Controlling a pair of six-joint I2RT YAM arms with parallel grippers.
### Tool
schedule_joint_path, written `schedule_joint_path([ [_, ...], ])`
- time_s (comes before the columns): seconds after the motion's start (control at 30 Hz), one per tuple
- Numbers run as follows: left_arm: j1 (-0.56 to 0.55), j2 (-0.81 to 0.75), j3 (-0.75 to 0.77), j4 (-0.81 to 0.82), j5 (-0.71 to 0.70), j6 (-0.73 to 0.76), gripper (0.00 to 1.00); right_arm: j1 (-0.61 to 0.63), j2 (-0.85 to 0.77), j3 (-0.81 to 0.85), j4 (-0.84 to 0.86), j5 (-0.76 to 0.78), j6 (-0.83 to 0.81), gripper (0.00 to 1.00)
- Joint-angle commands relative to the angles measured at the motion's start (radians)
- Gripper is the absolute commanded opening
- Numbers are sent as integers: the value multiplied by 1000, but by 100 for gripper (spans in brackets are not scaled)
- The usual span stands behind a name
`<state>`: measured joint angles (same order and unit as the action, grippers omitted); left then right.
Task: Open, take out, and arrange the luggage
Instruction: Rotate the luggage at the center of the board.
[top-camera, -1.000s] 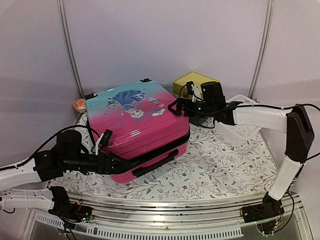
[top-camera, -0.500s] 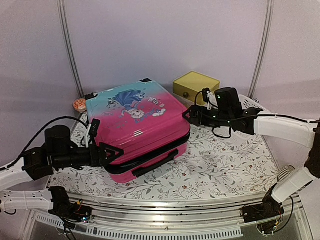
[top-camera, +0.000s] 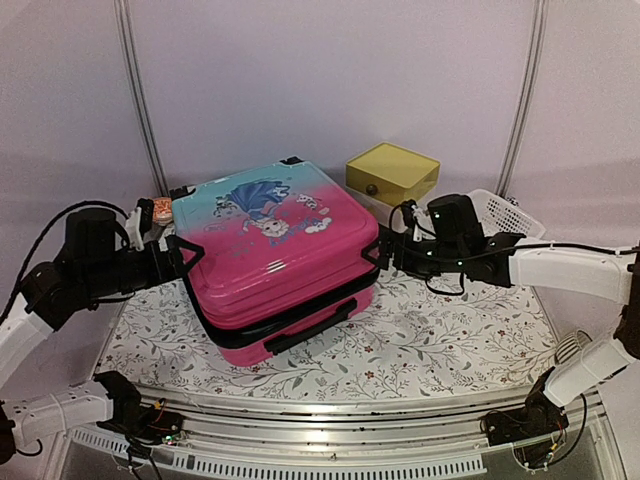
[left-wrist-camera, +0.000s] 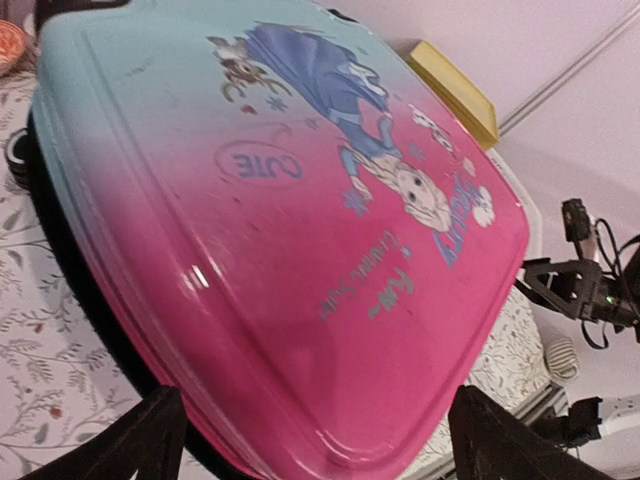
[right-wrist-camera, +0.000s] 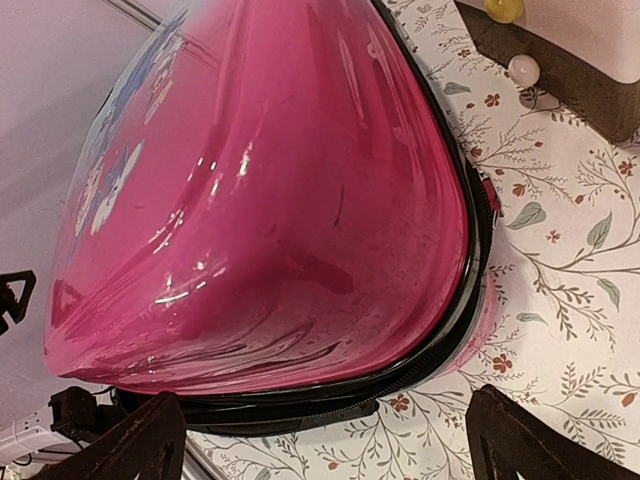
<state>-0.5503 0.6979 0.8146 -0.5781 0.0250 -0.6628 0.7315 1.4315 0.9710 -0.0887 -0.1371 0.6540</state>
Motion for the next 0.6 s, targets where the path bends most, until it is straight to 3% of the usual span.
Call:
schedule_joint_path([
  [0.0, 202, 86, 86, -32, 92, 167, 94, 17, -35, -15, 62, -54, 44, 100],
  [0.23, 446, 259, 228, 25, 172, 293, 96, 61, -46, -24, 117, -63, 127, 100],
  [0.37, 560, 376, 301, 72, 291, 306, 98, 83, -45, -39, 165, -60, 180, 100],
  [0.57, 650, 558, 483, 81, 347, 396, 98, 115, -18, -30, 204, -59, 211, 100],
])
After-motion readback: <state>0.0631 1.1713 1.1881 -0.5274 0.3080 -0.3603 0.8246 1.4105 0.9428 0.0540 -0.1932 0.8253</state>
